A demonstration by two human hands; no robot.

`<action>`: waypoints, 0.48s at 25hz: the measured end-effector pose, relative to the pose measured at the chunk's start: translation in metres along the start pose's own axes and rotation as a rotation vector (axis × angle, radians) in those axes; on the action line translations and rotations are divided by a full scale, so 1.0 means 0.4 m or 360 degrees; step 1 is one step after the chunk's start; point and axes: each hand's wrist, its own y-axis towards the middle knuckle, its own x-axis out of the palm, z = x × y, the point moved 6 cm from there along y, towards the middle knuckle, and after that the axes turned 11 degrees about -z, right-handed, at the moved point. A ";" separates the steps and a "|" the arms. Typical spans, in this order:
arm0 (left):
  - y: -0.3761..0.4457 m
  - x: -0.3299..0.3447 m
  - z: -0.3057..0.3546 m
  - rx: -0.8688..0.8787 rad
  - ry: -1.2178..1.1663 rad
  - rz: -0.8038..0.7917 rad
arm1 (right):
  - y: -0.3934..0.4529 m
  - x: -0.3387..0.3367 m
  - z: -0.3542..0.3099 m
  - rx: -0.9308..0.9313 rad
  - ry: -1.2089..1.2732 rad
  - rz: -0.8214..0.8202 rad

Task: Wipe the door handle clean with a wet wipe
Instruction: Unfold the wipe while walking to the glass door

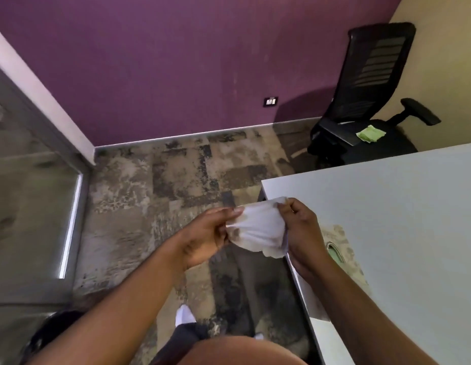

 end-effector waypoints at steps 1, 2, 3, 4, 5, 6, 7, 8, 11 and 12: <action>-0.017 -0.028 0.022 0.0110 -0.0124 0.0051 | 0.015 0.044 -0.014 0.0025 0.0006 -0.0043; -0.038 -0.063 0.045 0.0219 -0.0245 0.0086 | 0.033 0.096 -0.030 0.0050 0.0016 -0.0103; -0.062 -0.100 0.071 0.0306 -0.0348 0.0119 | 0.050 0.151 -0.049 0.0066 0.0019 -0.0164; -0.082 -0.125 0.092 0.0339 -0.0398 0.0162 | 0.063 0.195 -0.068 0.0061 0.0023 -0.0224; -0.108 -0.159 0.118 0.0360 -0.0377 0.0217 | 0.080 0.250 -0.090 0.0047 0.0025 -0.0297; -0.126 -0.187 0.136 0.0374 -0.0310 0.0276 | 0.089 0.293 -0.108 0.0032 0.0026 -0.0359; -0.146 -0.220 0.157 0.0400 -0.0236 0.0339 | 0.100 0.342 -0.129 0.0016 0.0015 -0.0404; -0.168 -0.253 0.177 0.0423 -0.0190 0.0400 | 0.109 0.389 -0.147 -0.0007 0.0015 -0.0424; -0.233 -0.351 0.235 0.0548 -0.0298 0.0505 | 0.135 0.497 -0.191 -0.0083 0.0043 -0.0424; -0.256 -0.379 0.250 0.0581 -0.0408 0.0503 | 0.143 0.531 -0.203 -0.0106 0.0038 -0.0447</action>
